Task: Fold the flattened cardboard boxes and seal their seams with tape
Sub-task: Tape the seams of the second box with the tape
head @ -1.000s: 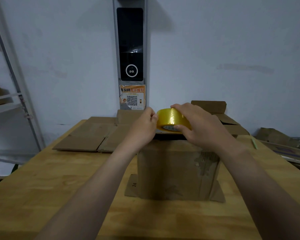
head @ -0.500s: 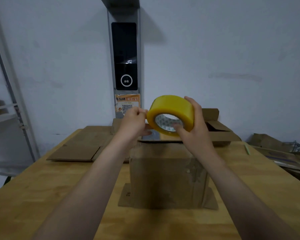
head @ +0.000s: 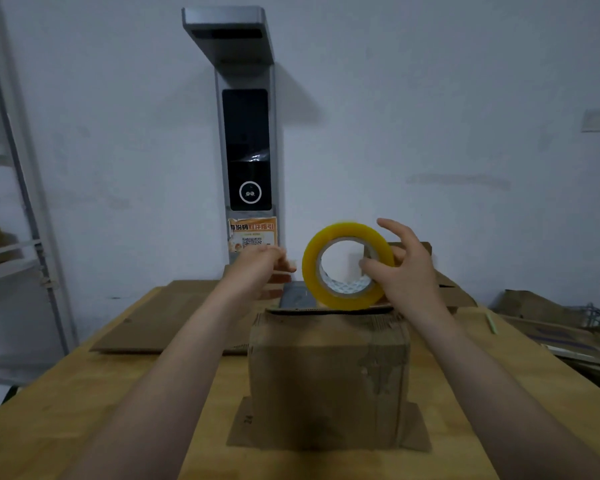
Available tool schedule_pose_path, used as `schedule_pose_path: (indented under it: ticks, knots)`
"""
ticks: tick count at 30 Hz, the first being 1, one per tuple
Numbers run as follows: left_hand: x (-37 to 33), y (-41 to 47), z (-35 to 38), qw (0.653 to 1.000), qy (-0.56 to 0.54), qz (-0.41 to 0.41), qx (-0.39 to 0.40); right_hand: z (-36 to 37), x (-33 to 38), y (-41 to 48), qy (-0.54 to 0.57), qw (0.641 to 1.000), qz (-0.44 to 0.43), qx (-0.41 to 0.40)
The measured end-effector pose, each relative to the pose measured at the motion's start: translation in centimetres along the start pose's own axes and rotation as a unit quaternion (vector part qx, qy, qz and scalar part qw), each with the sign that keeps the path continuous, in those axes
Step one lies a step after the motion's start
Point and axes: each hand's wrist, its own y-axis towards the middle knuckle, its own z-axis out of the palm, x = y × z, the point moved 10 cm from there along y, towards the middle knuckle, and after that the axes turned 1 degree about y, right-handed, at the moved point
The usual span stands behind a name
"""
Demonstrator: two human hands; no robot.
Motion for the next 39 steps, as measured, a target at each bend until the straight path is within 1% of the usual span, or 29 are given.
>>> schedule_pose_path:
  ticks: [1,2,3,5,6,8,10,11,12,14,15,16,19,22,25,29,31,34,36,39]
  knots:
    - [0.1,-0.1,0.3,1.000,-0.002,-0.007,0.011,-0.4,0.4,0.1,-0.008,1.000,-0.011,-0.005]
    - [-0.2,-0.1,0.3,1.000,0.024,0.009,0.005,-0.7,0.8,0.2,-0.014,1.000,-0.019,-0.008]
    - [-0.9,-0.2,0.0,0.996,0.074,0.045,-0.018,-1.0,1.1,0.2,-0.014,1.000,-0.025,-0.009]
    - [-2.6,-0.5,-0.7,0.972,0.176,0.133,-0.078,-1.1,1.6,0.1,-0.018,0.999,-0.038,-0.003]
    - [-3.1,-0.7,-0.7,0.963,0.199,0.158,-0.093,-1.1,1.9,0.0,-0.026,0.999,-0.046,0.000]
    - [-3.4,-1.0,-0.9,0.953,0.230,0.167,-0.104,-1.4,2.3,-0.3,-0.041,0.998,-0.057,-0.004]
    - [-3.5,-1.4,-1.2,0.933,0.299,0.165,-0.115,-2.1,2.5,-0.6,-0.050,0.996,-0.064,-0.023]
    - [-3.2,-1.5,-1.3,0.934,0.307,0.152,-0.102,-2.6,2.5,-0.7,-0.056,0.996,-0.064,-0.032]
    - [-2.7,-1.7,-1.1,0.949,0.280,0.126,-0.073,-3.1,2.6,-0.9,-0.062,0.995,-0.063,-0.040]
    - [-0.6,-2.2,0.0,0.985,0.167,0.028,0.015,-3.6,2.9,-1.0,-0.067,0.995,-0.064,-0.046]
    - [0.2,-2.7,0.8,0.991,0.121,-0.015,0.053,-3.8,3.1,-1.0,-0.065,0.995,-0.064,-0.047]
    - [0.8,-3.3,1.6,0.991,0.098,-0.042,0.081,-3.9,3.3,-1.1,-0.062,0.995,-0.065,-0.049]
    - [1.8,-4.4,3.9,0.983,0.077,-0.078,0.150,-3.9,4.1,-1.4,-0.053,0.995,-0.067,-0.053]
    - [1.9,-5.5,5.5,0.976,0.003,-0.105,0.192,-3.9,4.7,-2.0,-0.040,0.996,-0.065,-0.056]
    - [1.2,-6.0,5.4,0.977,-0.047,-0.097,0.183,-4.0,4.8,-2.5,-0.029,0.996,-0.059,-0.056]
    - [-0.2,-6.1,4.3,0.988,-0.021,-0.038,0.145,-3.7,5.1,-2.9,-0.045,0.996,-0.071,-0.041]
    - [-0.8,-5.9,3.4,0.991,0.018,-0.013,0.129,-3.1,5.6,-2.7,-0.093,0.991,-0.095,-0.013]
    - [-2.2,-5.0,-0.2,0.992,0.097,0.034,0.068,-2.5,6.1,-1.7,-0.218,0.968,-0.120,0.031]
    - [-2.6,-4.2,-2.7,0.992,0.113,0.052,0.029,-2.3,5.8,-1.0,-0.292,0.947,-0.122,0.049]
    - [-1.1,-3.4,-3.7,0.994,0.104,0.040,0.017,-1.4,5.0,-0.5,-0.327,0.934,-0.131,0.063]
